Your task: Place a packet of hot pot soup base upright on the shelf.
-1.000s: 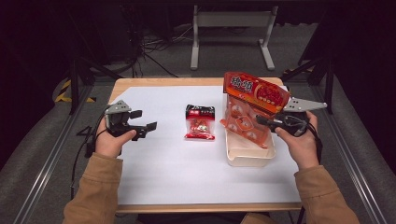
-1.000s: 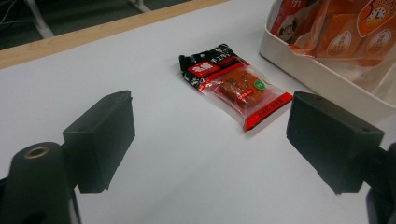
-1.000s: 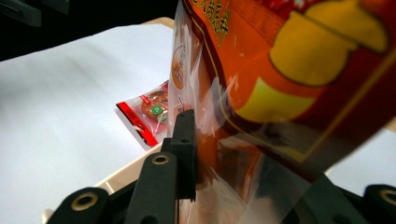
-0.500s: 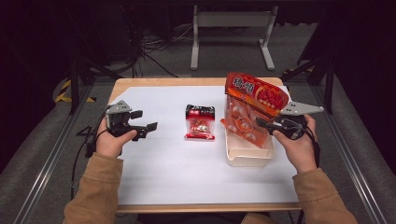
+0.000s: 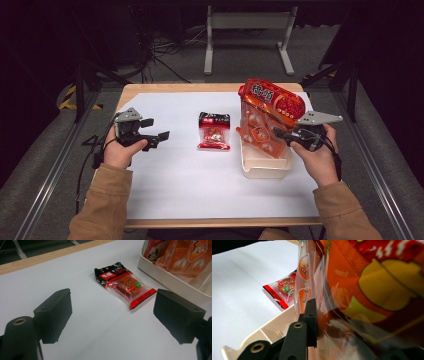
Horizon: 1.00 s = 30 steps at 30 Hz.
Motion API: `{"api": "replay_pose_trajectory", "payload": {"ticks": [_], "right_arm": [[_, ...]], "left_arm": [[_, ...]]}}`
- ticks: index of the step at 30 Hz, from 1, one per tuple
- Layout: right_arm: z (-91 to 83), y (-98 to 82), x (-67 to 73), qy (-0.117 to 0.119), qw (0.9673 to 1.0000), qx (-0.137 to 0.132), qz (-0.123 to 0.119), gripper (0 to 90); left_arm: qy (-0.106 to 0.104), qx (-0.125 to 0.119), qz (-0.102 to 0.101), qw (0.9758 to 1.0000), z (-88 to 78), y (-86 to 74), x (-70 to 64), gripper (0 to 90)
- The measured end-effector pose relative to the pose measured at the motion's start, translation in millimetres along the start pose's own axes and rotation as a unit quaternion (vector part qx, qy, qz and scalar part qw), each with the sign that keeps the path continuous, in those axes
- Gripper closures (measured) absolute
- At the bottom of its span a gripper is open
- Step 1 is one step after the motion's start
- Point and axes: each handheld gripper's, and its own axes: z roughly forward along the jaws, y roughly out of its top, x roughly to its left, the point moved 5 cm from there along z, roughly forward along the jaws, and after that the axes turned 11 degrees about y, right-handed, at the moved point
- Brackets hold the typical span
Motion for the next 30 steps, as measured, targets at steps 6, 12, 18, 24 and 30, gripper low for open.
{"api": "replay_pose_trajectory", "payload": {"ticks": [6,12,18,24,30], "right_arm": [[0.6,-1.0,2.2,-0.007,0.9999,0.012,-0.003,70.2],[0.0,0.4,3.9,-0.011,0.9997,0.022,-0.009,70.2],[-9.9,7.2,4.2,-0.01,0.9995,0.03,-0.009,70.2],[-3.6,8.7,8.9,-0.023,0.9986,0.045,-0.017,70.2],[-4.5,6.2,9.1,-0.028,0.998,0.055,-0.016,70.3]], "left_arm": [[-0.002,0.001,0.001,1.0,0.9,0.0,-0.6,16.1],[-0.002,0.0,0.004,1.0,0.9,0.1,-0.6,16.1],[0.001,0.001,0.001,1.0,0.6,-1.3,1.5,16.1],[0.0,0.002,0.003,1.0,0.3,-1.4,1.2,16.1],[-0.001,0.004,0.003,1.0,1.9,-1.1,-0.9,16.1]]}}
